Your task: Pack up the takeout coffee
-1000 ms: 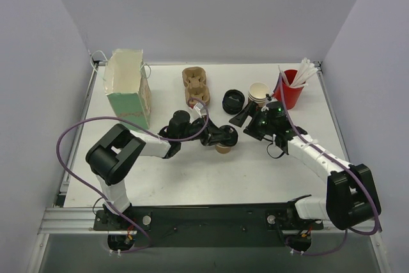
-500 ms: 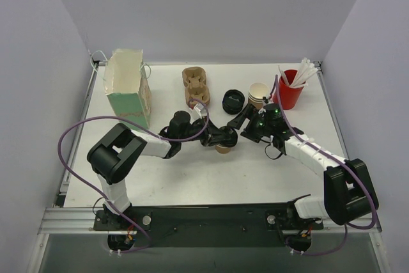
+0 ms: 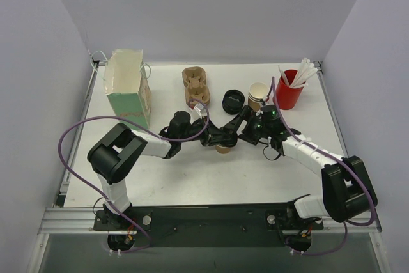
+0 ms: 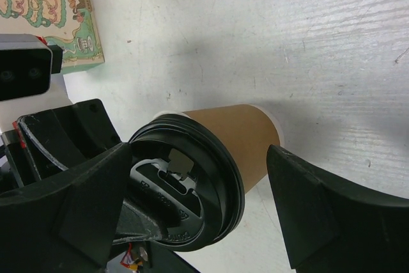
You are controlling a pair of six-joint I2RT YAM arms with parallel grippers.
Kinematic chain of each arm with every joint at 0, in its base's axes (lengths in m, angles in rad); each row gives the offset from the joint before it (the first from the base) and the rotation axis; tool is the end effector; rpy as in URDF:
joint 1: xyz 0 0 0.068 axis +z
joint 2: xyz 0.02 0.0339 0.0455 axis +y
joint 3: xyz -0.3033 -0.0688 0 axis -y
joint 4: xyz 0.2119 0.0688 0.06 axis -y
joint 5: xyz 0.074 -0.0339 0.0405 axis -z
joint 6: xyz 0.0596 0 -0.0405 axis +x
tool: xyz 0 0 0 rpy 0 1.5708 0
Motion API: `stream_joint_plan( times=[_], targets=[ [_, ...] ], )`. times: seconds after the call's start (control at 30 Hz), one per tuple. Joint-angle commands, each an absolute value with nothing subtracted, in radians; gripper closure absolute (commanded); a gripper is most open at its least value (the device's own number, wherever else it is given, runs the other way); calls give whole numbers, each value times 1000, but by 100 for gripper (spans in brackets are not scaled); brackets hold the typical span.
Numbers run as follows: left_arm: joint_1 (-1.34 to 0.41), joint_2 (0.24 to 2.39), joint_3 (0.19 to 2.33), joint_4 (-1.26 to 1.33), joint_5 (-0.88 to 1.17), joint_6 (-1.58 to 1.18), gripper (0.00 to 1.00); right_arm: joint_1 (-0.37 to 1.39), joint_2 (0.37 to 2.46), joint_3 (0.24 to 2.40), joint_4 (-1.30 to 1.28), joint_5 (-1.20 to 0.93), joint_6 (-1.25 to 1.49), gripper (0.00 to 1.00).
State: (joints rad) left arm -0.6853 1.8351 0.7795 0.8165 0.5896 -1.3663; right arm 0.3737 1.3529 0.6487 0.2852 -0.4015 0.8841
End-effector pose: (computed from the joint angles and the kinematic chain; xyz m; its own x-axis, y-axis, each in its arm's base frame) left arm 0.2700 -0.2635 0.2222 -0.9619 -0.2649 -0.0684 0.0122 0.2080 -0.9780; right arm 0.2452 0.1212 0.2657 -0.7570 0.4678 -0.4562 -0.1308 0.5755 0.8072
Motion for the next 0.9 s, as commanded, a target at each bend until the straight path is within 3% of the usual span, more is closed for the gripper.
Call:
stream_joint_plan(
  times=[0.0,0.87],
  targets=[
    [-683,1847,796,877,604,-1342,81,387,1368,660,313,-408,888,19],
    [-683,1855,799,873,612,-1335,80,416,1381,706,255,-371,887,23]
  ],
)
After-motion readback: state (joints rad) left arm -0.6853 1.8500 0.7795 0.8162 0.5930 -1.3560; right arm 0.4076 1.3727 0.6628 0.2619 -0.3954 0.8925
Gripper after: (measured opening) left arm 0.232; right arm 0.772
